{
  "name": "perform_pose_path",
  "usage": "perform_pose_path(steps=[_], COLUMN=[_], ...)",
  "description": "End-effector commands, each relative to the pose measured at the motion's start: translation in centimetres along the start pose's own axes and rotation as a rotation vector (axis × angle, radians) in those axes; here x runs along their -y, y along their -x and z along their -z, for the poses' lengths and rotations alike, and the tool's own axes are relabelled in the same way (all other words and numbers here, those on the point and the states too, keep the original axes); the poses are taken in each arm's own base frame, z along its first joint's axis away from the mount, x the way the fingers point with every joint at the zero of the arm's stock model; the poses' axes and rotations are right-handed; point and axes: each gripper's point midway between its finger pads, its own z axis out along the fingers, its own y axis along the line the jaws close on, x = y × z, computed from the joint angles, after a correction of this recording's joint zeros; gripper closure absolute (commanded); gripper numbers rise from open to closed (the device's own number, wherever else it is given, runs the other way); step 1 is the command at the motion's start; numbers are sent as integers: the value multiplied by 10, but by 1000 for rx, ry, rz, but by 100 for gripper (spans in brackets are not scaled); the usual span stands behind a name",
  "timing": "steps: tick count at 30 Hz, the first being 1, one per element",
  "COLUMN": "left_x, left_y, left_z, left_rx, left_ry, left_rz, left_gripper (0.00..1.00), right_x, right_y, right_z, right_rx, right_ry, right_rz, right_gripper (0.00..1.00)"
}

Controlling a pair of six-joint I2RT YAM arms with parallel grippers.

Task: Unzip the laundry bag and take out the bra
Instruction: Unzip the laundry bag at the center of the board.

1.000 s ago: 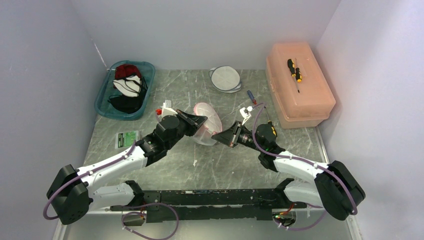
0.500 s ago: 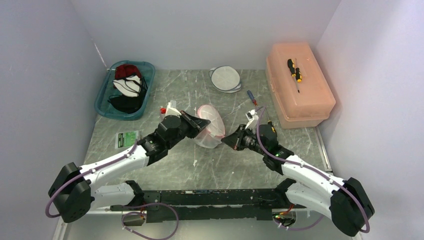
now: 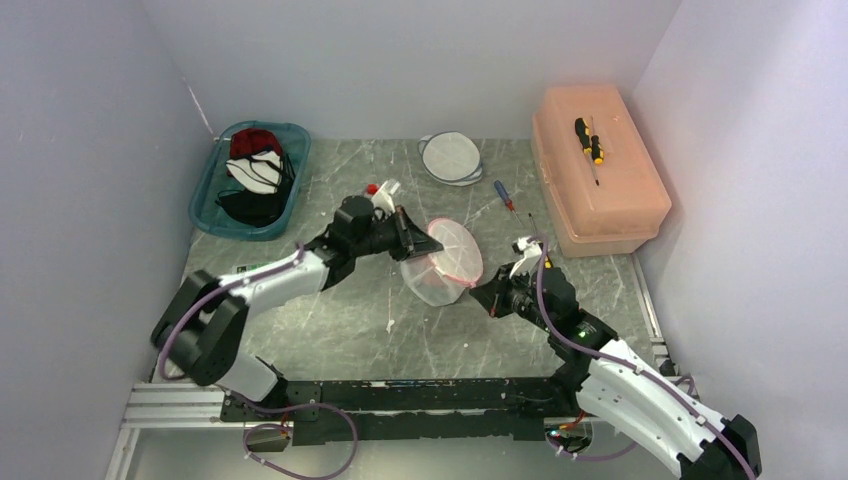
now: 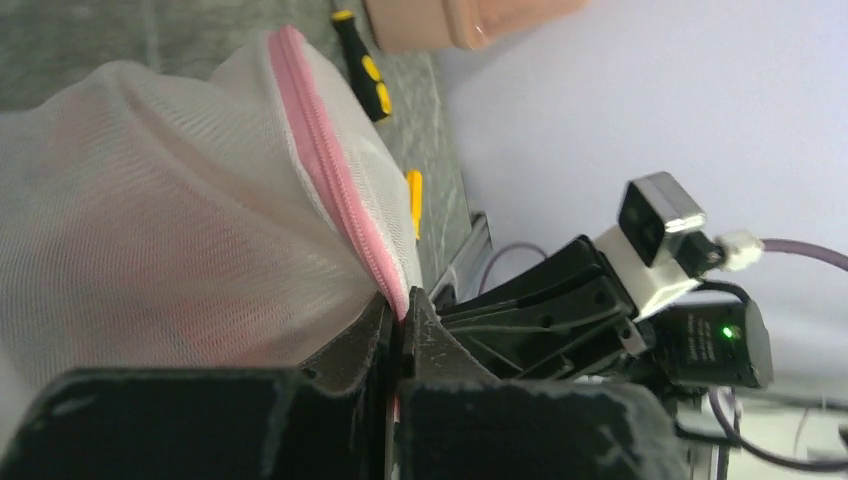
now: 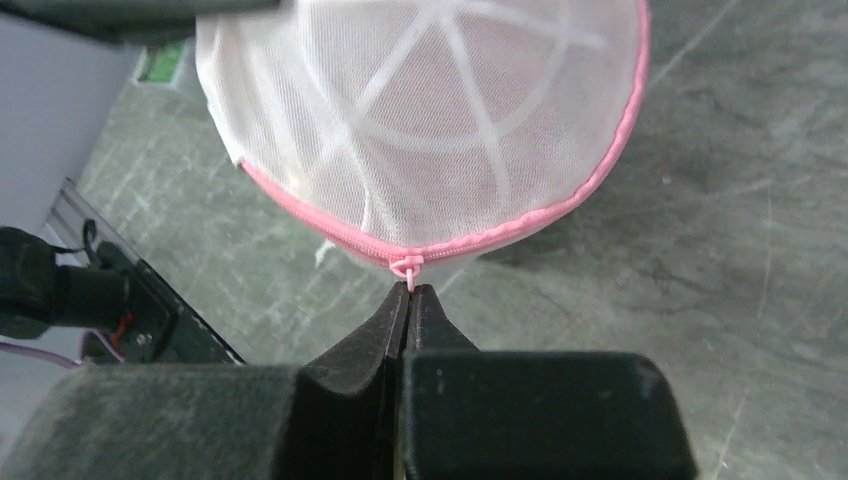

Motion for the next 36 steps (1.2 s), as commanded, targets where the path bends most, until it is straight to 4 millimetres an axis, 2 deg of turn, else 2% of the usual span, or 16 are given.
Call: perform_pose_path(steps=[1, 4, 6, 11, 13, 14, 15, 18, 20, 21, 22, 24, 27, 32, 36], left_x=[38, 41, 34, -5, -16, -18, -22, -29, -27, -25, -26, -21, -23, -22, -18], left_y=[-5, -11, -10, 10, 15, 16, 16, 22, 25, 28, 28, 24, -1, -55, -73], left_z=[-13, -24, -29, -25, -20, -17, -14, -2, 10, 17, 24, 41, 53, 54, 51], left_rx=[-222, -333, -351, -218, -173, -154, -139, -67, -19, 9, 31, 82, 106, 66, 72], left_ry=[-256, -324, -320, -170, -119, -98, -69, 15, 56, 75, 104, 128, 170, 227, 235], left_rz=[-241, -300, -313, -281, -259, -253, -241, -203, -165, -150, -123, -81, 2, 153, 208], left_gripper=[97, 97, 97, 95, 82, 66, 56, 35, 25, 23, 9, 5, 5, 5, 5], right_x=[13, 6, -2, -7, -3, 1, 4, 7, 6, 5, 4, 1, -1, -8, -17], right_y=[-18, -9, -5, -9, -12, -15, -15, -16, -16, -16, -16, -15, -17, -19, -21], right_z=[4, 5, 3, -8, -13, -15, -17, -22, -25, -26, -27, -28, -30, -33, -36], right_rx=[-34, 1, 12, -3, -6, -10, -6, -2, -4, -4, -5, -5, -20, -35, -50], right_ry=[-41, -26, -9, -14, -41, -57, -71, -84, -84, -82, -77, -67, -62, -39, -13], right_rz=[34, 29, 27, 24, 17, 12, 6, -4, -13, -16, -19, -23, -24, -17, -7], right_gripper=[100, 100, 100, 100, 100, 100, 100, 100, 100, 100, 100, 100, 100, 100, 100])
